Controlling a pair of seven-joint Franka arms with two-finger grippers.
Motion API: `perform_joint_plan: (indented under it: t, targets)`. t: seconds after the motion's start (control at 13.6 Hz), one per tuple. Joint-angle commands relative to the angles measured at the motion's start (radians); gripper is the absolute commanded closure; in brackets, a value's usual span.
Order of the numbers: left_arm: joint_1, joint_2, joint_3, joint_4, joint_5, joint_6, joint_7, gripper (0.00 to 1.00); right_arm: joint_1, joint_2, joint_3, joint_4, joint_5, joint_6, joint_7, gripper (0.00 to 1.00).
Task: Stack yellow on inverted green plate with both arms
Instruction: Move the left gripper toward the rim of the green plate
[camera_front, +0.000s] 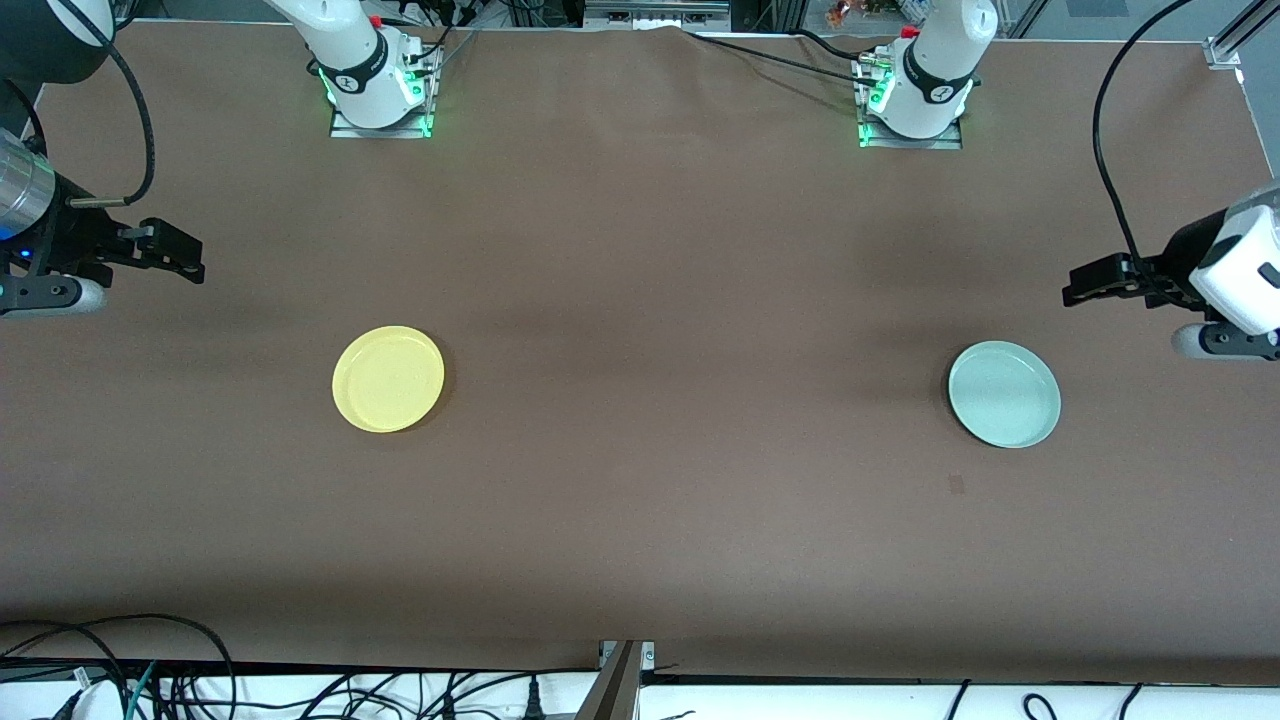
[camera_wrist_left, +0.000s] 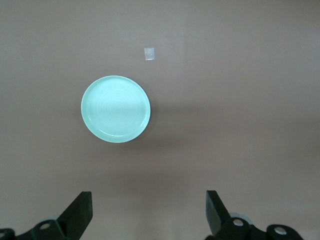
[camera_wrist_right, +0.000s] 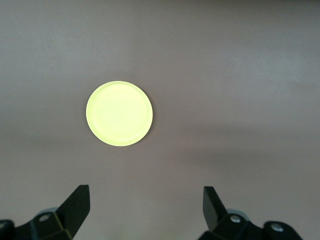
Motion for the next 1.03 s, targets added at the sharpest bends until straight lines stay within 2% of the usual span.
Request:
perform_joint_plan:
  t: [0.0,0.15,0.51,0.96]
  targets:
    - [0.027,0.041,0.007,0.058,0.029,-0.017,0.026,0.0,-0.002,0.006,0.002,0.019,-0.014,-0.015,-0.003,0.0]
    - [0.047,0.081,0.007,0.057,0.121,-0.005,0.07,0.0,-0.002,0.006,0.002,0.019,-0.016,-0.015,-0.003,0.0]
    - [0.126,0.207,0.004,0.002,0.111,0.169,0.165,0.0,-0.003,0.006,0.0,0.019,-0.013,-0.015,-0.001,0.0]
    - [0.167,0.224,-0.003,-0.251,0.091,0.461,0.202,0.0,-0.003,0.006,0.0,0.019,-0.016,-0.016,-0.001,0.0]
